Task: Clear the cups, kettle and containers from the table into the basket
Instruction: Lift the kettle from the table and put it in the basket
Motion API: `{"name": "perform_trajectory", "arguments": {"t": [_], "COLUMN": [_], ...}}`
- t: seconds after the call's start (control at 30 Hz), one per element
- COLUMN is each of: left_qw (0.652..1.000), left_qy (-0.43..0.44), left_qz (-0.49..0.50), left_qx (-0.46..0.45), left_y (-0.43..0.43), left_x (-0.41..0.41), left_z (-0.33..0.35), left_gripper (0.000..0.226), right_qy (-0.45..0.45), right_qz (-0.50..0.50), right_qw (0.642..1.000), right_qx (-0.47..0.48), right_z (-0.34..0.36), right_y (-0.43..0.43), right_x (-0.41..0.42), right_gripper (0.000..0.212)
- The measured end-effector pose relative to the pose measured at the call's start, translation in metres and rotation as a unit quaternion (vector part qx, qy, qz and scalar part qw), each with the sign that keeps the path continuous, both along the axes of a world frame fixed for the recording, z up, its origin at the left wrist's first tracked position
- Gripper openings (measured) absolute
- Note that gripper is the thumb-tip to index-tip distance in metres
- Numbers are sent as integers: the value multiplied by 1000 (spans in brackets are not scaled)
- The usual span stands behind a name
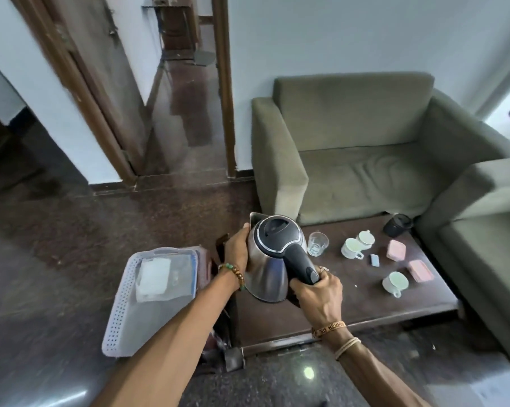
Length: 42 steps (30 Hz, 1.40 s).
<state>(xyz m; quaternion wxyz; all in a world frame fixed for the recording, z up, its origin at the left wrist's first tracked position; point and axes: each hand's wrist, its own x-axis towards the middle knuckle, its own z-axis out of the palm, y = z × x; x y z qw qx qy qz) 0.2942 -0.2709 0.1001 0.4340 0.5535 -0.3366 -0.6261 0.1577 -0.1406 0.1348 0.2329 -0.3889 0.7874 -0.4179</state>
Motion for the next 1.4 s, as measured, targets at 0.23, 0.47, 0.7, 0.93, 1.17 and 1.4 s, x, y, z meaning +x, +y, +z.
{"name": "perform_trajectory", "arguments": {"t": [0.23,0.47,0.7,0.93,1.17,1.4], "left_qw": [998,995,993,990,984,986], "left_qy": [-25,-22,-36,-16,2,14], "left_qz": [-64,-83,-94,-133,-145,-107], "left_qx": [17,52,54,48,101,123], "left_y": [28,54,51,26,-23,-75], "left_x": [-129,-245,-312,-335,-345,-348], "left_z": [-19,-31,-51,-74,-99,-118], "left_gripper": [34,41,31,31,34,33], "right_qy": [4,6,25,24,24,19], "right_qz": [-44,-69,-83,-97,-86,-64], "right_qw": [999,997,996,994,993,994], "right_qx": [19,29,1,43,83,83], "right_z": [-14,-25,-34,-56,-72,-88], "right_y": [41,72,79,55,2,-54], "right_x": [-110,-215,-274,-293,-303,-310], "right_gripper": [23,31,31,33,24,29]}}
